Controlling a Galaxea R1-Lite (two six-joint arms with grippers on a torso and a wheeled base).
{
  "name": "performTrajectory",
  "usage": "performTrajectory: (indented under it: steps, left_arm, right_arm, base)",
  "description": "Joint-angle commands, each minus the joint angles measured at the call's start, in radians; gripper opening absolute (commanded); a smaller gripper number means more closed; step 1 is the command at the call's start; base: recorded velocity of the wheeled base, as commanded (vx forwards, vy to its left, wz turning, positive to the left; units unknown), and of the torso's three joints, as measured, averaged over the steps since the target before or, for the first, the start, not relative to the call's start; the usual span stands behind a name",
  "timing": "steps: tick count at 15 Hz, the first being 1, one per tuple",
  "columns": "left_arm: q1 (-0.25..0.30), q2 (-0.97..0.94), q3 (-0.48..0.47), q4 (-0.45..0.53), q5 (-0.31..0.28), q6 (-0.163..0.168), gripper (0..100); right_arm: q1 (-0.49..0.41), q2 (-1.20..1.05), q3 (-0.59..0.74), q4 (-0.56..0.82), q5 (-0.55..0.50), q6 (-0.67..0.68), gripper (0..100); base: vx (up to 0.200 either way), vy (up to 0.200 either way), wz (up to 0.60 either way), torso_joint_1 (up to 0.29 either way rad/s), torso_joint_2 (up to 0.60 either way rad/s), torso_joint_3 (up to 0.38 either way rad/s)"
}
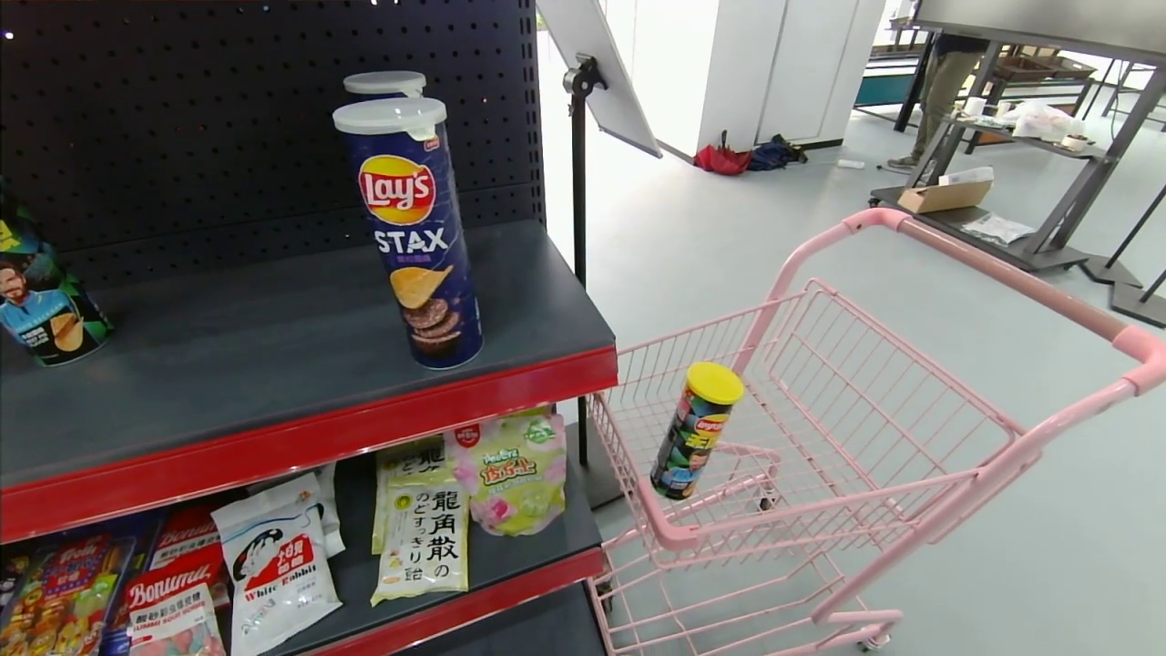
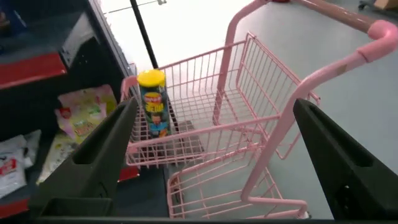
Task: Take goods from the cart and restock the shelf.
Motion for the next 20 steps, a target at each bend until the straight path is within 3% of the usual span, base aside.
performTrajectory:
  steps: [1,4,6,9,15,20]
  left_arm:
    - [0.0,0.001,0.0,0.0,0.0,0.0,100]
    - [0.0,0.001,0.0,0.0,0.002,0.002,100]
    - [0.0,0.001,0.0,0.0,0.0,0.002,100]
    - [0.0,0.001,0.0,0.0,0.002,0.003,100]
    - [0.0,0.001,0.0,0.0,0.0,0.003,100]
    - [0.0,0.001,0.0,0.0,0.002,0.002,100]
  right_arm:
    - [0.122,0.683,-0.318,-0.121,0.117,0.028,100]
    - [0.131,1.005,-0.218,-0.42,0.221,0.011,100]
    - [0.131,1.242,-0.139,-0.65,0.226,0.003,100]
    - [0.154,1.466,-0.131,-0.86,0.221,0.002,100]
    - [0.292,1.569,-0.158,-0.894,0.218,0.002,100]
    - [0.295,1.684,-0.27,-0.897,0.215,0.002,100]
  base:
    - [0.0,0.0,0.0,0.0,0.0,0.0]
    - [0.0,0.0,0.0,0.0,0.0,0.0]
    - [0.0,0.0,0.0,0.0,0.0,0.0]
    - [0.0,0.0,0.0,0.0,0.0,0.0]
    - [0.0,0.0,0.0,0.0,0.0,0.0]
    - [0.0,0.0,0.0,0.0,0.0,0.0]
